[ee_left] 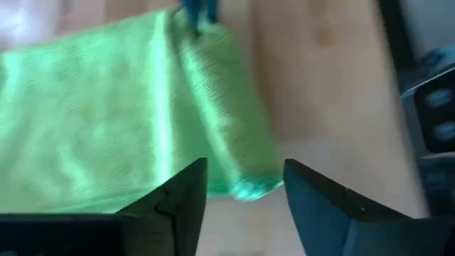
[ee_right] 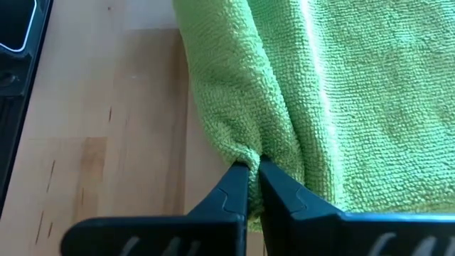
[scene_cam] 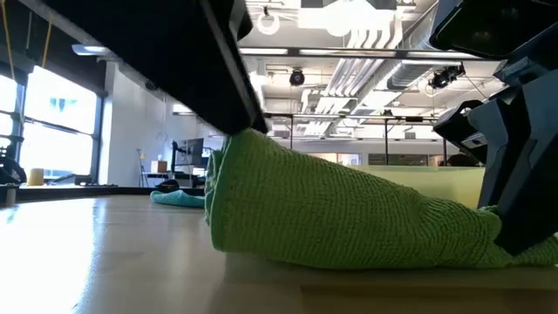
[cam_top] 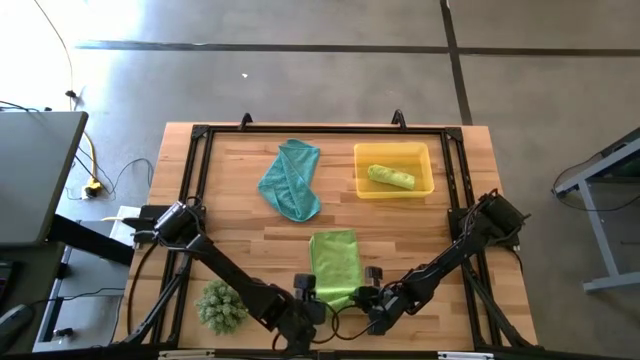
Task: Roll microfiber towels into tight, uniform cylinder then place into a basket
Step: Roll the green towel
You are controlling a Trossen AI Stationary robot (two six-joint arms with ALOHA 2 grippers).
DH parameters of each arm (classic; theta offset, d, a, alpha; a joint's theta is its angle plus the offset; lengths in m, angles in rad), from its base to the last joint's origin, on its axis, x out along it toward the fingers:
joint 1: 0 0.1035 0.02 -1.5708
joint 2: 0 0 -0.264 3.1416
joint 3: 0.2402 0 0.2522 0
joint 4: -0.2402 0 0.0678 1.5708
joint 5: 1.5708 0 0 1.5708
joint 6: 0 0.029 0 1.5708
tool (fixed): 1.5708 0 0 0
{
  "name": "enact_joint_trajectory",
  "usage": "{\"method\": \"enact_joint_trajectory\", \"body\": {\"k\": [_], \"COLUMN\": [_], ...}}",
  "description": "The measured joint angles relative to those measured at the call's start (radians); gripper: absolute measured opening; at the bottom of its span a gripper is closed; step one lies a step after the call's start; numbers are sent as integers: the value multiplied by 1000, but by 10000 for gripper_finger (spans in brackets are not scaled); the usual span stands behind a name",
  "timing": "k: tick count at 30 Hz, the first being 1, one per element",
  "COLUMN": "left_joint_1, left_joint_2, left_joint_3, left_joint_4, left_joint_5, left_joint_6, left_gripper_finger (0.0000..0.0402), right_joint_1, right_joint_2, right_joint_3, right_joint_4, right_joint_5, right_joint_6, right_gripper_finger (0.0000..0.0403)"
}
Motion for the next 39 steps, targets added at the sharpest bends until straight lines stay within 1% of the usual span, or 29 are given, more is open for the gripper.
{"method": "enact_joint_trajectory", "body": {"k": [3,7,10,13,22,28,31,36,39], "left_joint_1": [-3,-22,-38,-47,-26,-10,2,23,36], "left_joint_2": [0,0,0,0,75,90,90,100,113], "left_joint_3": [0,17,27,26,26,26,25,25,26], "left_joint_4": [-24,50,153,179,141,25,-14,-20,-13], "left_joint_5": [-24,2,15,11,-28,-124,-112,-67,-44], "left_joint_6": [31,173,276,320,320,283,242,176,112], "left_gripper_finger": [191,194,190,187,186,186,186,185,174], "right_joint_1": [0,-5,-6,-6,-6,-6,-6,-6,-6], "right_joint_2": [0,-1,-2,-2,-1,0,0,0,1], "right_joint_3": [0,0,0,0,-2,-3,-3,-3,-3], "right_joint_4": [0,0,0,0,15,31,38,43,51], "right_joint_5": [-7,-19,-19,-20,-25,-39,-46,-46,-53], "right_joint_6": [17,52,66,67,85,86,86,85,85], "right_gripper_finger": [3,3,3,3,3,3,3,3,3]}}
